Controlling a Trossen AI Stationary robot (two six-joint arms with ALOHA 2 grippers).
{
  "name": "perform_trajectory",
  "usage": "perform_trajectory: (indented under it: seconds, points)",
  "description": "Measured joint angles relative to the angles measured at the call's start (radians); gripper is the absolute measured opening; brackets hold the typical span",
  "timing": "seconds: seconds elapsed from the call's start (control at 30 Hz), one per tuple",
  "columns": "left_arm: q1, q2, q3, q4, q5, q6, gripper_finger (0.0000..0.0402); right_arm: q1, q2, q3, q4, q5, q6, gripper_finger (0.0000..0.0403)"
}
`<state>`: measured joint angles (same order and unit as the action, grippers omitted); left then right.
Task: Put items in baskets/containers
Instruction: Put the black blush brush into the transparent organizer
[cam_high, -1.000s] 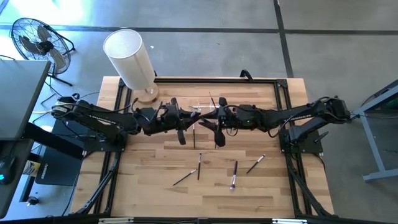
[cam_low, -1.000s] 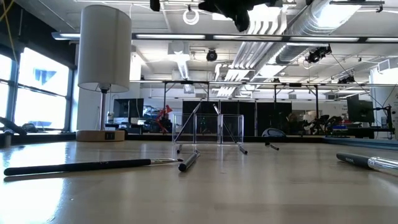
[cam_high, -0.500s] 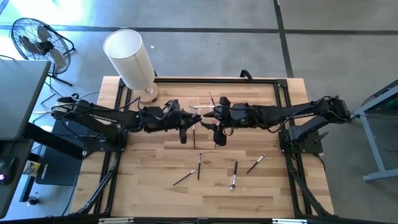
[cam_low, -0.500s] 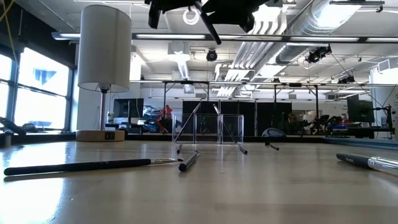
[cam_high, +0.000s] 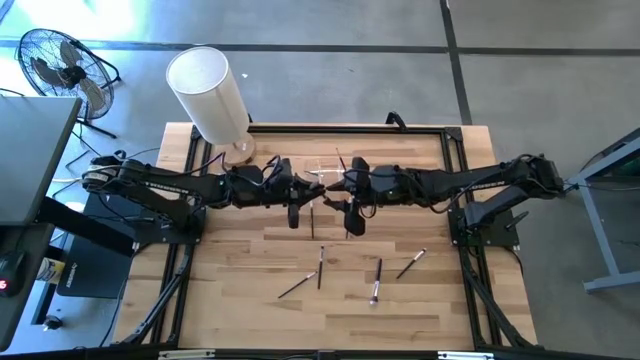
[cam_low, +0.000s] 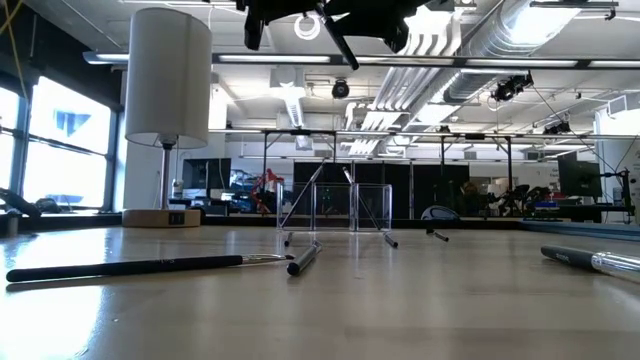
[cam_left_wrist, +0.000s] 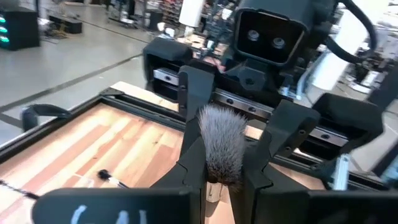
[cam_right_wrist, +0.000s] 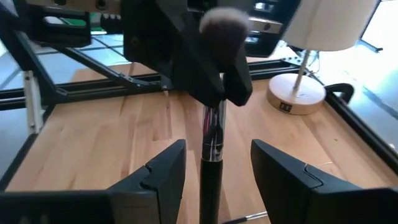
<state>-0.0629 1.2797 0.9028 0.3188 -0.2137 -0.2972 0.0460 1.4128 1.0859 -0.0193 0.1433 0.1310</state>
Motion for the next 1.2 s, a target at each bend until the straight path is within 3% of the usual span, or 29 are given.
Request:
perform_trajectory:
  seconds: [0.17, 0.6, 0.8, 1.2]
  points:
    - [-0.001, 0.000, 0.000, 0.003, 0.034, 0.006, 0.0033, -0.018, 0.000, 0.000, 0.000, -0.072, 0.008, 0.0152]
    - [-0.001, 0.000, 0.000, 0.028, 0.075, 0.031, 0.0032, -0.047, 0.000, 0.000, 0.000, -0.249, 0.022, 0.0040]
    - [-0.001, -0.001, 0.000, 0.022, 0.074, 0.034, 0.0033, -0.047, 0.000, 0.000, -0.002, -0.228, 0.000, 0.0036]
    - [0.000, -0.001, 0.000, -0.022, 0.065, 0.035, 0.0173, -0.061, 0.000, 0.000, -0.079, -0.177, 0.020, 0.0036]
